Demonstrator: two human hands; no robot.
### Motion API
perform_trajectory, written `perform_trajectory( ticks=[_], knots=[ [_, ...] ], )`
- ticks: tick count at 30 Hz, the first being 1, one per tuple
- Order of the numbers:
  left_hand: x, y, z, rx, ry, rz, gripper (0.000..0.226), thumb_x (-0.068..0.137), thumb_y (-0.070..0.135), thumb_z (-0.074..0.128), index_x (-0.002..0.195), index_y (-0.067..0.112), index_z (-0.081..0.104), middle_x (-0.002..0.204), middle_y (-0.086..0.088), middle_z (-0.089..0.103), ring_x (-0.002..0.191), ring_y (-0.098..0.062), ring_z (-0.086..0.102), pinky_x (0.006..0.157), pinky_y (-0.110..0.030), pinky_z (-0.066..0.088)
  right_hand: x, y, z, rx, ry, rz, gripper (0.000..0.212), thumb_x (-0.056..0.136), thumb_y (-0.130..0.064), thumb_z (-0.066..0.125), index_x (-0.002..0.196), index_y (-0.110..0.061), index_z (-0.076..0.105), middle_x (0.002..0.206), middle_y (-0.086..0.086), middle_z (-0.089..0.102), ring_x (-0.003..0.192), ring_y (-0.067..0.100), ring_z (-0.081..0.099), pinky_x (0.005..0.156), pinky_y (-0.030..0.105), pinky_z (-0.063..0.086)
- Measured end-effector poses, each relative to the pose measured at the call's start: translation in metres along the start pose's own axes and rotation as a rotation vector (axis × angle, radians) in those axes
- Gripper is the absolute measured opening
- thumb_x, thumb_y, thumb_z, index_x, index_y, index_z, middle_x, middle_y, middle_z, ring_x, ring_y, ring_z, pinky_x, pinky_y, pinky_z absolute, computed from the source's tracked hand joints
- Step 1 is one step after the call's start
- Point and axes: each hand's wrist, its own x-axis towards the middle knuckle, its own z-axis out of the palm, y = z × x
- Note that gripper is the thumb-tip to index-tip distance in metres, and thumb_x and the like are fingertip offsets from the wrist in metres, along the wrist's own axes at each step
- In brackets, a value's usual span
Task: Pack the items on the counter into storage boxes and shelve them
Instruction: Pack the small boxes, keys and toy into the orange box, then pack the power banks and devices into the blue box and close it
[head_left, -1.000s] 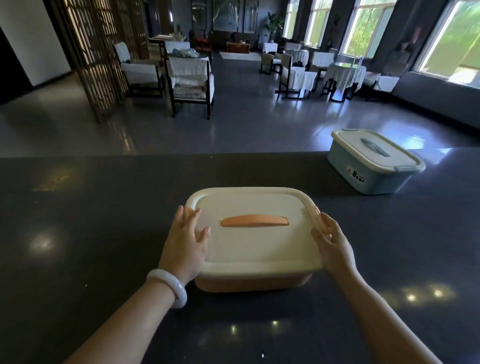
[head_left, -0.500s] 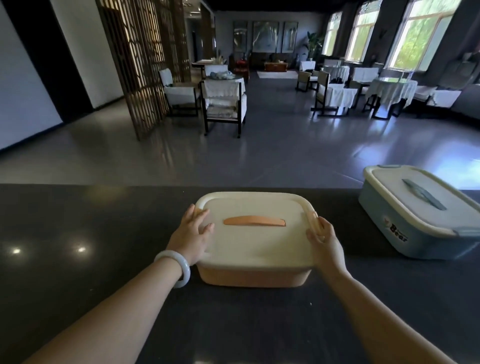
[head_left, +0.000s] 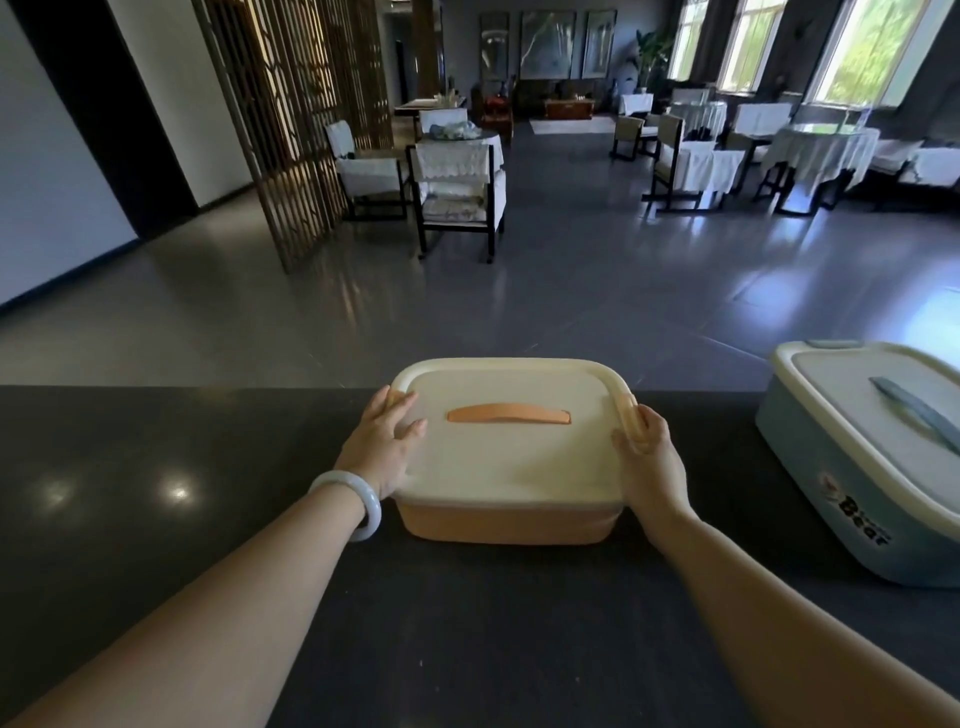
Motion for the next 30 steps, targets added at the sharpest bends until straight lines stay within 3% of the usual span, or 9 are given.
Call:
perform_trajectory(
  ticks=[5,9,12,15,18,20,25,29,30],
  knots=[
    [0.006,-0.005,0.002,-0.002,-0.008,0.032,0.05,0.098,0.049,0.042,0.146,0.043,0.033,0.16,0.02,0.002,0.145,-0.016,0.02,0.114,-0.039,0.024,0.001,-0.005,-0.001,-0.021,-0.008,0.003,0.051,0.096,-0.033,0.052,0.144,-0.029,0.033,0.131,0.001,0.053,0.112,0.021,0.053,0.097,0.043,0.045],
    [0.005,-0.005,0.003,0.031,-0.018,0.045,0.051,0.099,0.05,0.038,0.148,0.043,0.029,0.161,0.017,-0.001,0.145,-0.019,0.023,0.111,-0.04,0.029,0.001,-0.013,-0.01,-0.119,-0.104,0.017,0.056,0.097,-0.036,0.05,0.147,-0.03,0.025,0.132,0.002,0.05,0.104,0.017,0.05,0.083,0.033,0.043],
    [0.0,0.003,0.0,0.095,-0.072,-0.003,0.052,0.1,0.048,0.034,0.15,0.044,0.02,0.161,0.012,-0.007,0.145,-0.024,0.024,0.109,-0.044,0.033,-0.001,-0.015,-0.029,-0.243,-0.221,0.051,0.058,0.097,-0.037,0.05,0.148,-0.026,0.024,0.133,0.003,0.05,0.104,0.015,0.05,0.082,0.03,0.043],
    [-0.015,0.02,-0.005,0.312,-0.07,-0.009,0.055,0.1,0.05,0.028,0.153,0.037,0.015,0.161,0.004,-0.005,0.143,-0.03,0.024,0.111,-0.048,0.032,-0.007,-0.012,-0.055,-0.381,-0.235,0.051,0.05,0.097,-0.041,0.049,0.141,-0.021,0.038,0.116,0.001,0.059,0.093,0.014,0.059,0.075,0.029,0.048],
    [-0.031,0.051,0.0,0.609,-0.01,0.189,0.06,0.099,0.056,0.02,0.153,0.031,0.012,0.161,-0.003,-0.001,0.146,-0.031,0.01,0.116,-0.049,0.02,-0.015,-0.01,-0.085,-0.447,-0.203,0.045,0.052,0.095,-0.045,0.053,0.139,-0.018,0.043,0.115,0.002,0.061,0.09,0.014,0.058,0.072,0.024,0.041],
    [-0.044,0.08,0.016,0.593,-0.041,0.286,0.061,0.099,0.055,0.02,0.154,0.031,0.011,0.162,-0.004,-0.002,0.148,-0.03,0.002,0.119,-0.05,0.011,-0.018,-0.007,-0.106,-0.487,-0.173,0.008,0.052,0.094,-0.047,0.054,0.136,-0.018,0.047,0.114,0.001,0.061,0.094,0.013,0.056,0.076,0.024,0.038],
    [-0.07,0.16,0.076,0.457,-0.075,0.515,0.058,0.1,0.052,0.028,0.152,0.027,0.022,0.16,-0.002,0.009,0.146,-0.024,0.012,0.118,-0.043,0.016,-0.014,0.001,-0.171,-0.558,-0.142,-0.049,0.046,0.093,-0.048,0.054,0.13,-0.021,0.051,0.097,-0.01,0.057,0.084,0.005,0.053,0.078,0.024,0.038],
    [-0.09,0.225,0.137,0.356,-0.172,0.539,0.057,0.101,0.049,0.032,0.152,0.023,0.025,0.158,-0.003,0.018,0.145,-0.022,0.019,0.117,-0.038,0.022,0.002,0.021,-0.239,-0.517,-0.08,-0.051,0.031,0.096,-0.035,0.052,0.122,-0.019,0.052,0.119,0.01,0.06,0.105,0.026,0.057,0.089,0.031,0.041],
    [-0.093,0.24,0.151,0.342,-0.194,0.523,0.057,0.101,0.049,0.032,0.151,0.023,0.026,0.158,-0.004,0.02,0.144,-0.022,0.022,0.116,-0.038,0.024,0.006,0.026,-0.258,-0.535,-0.067,-0.063,0.032,0.096,-0.034,0.053,0.123,-0.018,0.053,0.12,0.009,0.06,0.104,0.025,0.056,0.086,0.028,0.039]
  ],
)
